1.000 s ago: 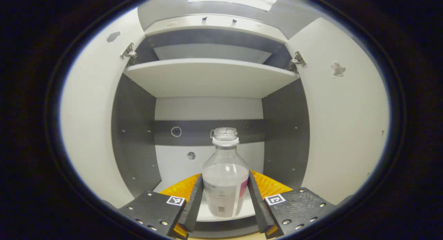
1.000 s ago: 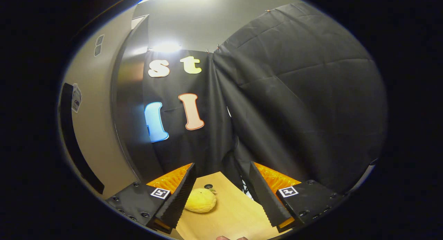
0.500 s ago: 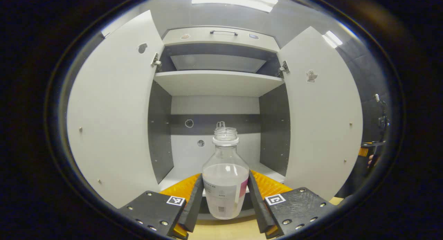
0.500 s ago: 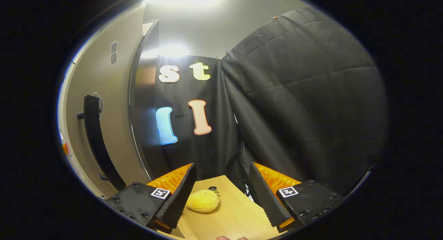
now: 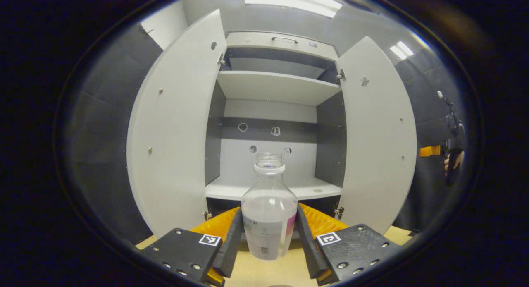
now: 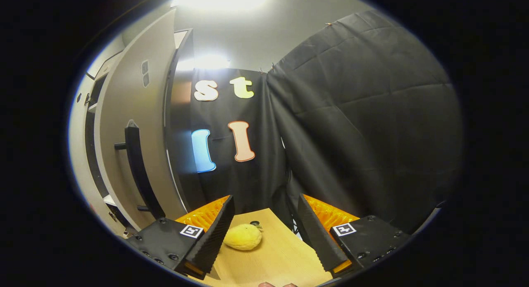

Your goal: Grasp the bottle in the cabinet with the left hand and place it on the coaster, then close the right door with the right hand and the left door with the left hand.

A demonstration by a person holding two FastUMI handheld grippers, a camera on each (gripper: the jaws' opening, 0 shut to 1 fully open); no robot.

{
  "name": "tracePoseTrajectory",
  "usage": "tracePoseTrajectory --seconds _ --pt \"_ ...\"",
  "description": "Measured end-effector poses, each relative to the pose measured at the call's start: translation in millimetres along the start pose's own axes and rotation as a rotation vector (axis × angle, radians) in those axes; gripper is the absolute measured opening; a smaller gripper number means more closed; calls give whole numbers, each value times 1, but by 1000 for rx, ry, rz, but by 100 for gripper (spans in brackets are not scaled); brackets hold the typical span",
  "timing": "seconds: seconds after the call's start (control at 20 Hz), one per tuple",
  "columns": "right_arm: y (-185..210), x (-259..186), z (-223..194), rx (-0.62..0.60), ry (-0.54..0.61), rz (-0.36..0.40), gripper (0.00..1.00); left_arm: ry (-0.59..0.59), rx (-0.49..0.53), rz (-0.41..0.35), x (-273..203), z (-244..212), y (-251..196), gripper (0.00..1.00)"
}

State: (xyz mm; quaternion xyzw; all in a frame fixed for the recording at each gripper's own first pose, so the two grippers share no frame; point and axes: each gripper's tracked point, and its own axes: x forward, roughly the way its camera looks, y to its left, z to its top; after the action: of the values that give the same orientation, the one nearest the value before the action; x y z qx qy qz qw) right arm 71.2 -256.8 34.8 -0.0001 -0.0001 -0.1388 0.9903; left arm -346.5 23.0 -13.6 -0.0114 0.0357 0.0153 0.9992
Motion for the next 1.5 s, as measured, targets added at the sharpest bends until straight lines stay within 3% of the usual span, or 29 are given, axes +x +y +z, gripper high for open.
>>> tracePoseTrajectory --seconds 0.5,0.7,1.25,1.3,1.35,1.4,1.45,1.5 --pt "9 -24 -9 -44 69 31 98 153 -72 -5 -32 -152 -10 69" --pt "9 -31 -17 -81 89 40 98 205 -44 -24 -34 -194 -19 69" --pt "-11 -46 -58 -50 230 -3 98 274 42 -48 -27 -257 -39 69" --pt "-11 -46 -60 -41 234 -8 98 270 53 -50 -28 -258 -40 62" --pt "-10 -45 -61 -35 237 -10 98 274 60 -49 -28 -259 -41 77" --pt "-8 -46 -66 -35 242 -6 98 279 62 -45 -29 -260 -41 70" --pt "-6 -46 -69 -43 249 -2 98 281 63 -43 -29 -258 -42 77" --pt "-6 -46 -74 -52 257 0 98 283 62 -42 -32 -259 -43 70"
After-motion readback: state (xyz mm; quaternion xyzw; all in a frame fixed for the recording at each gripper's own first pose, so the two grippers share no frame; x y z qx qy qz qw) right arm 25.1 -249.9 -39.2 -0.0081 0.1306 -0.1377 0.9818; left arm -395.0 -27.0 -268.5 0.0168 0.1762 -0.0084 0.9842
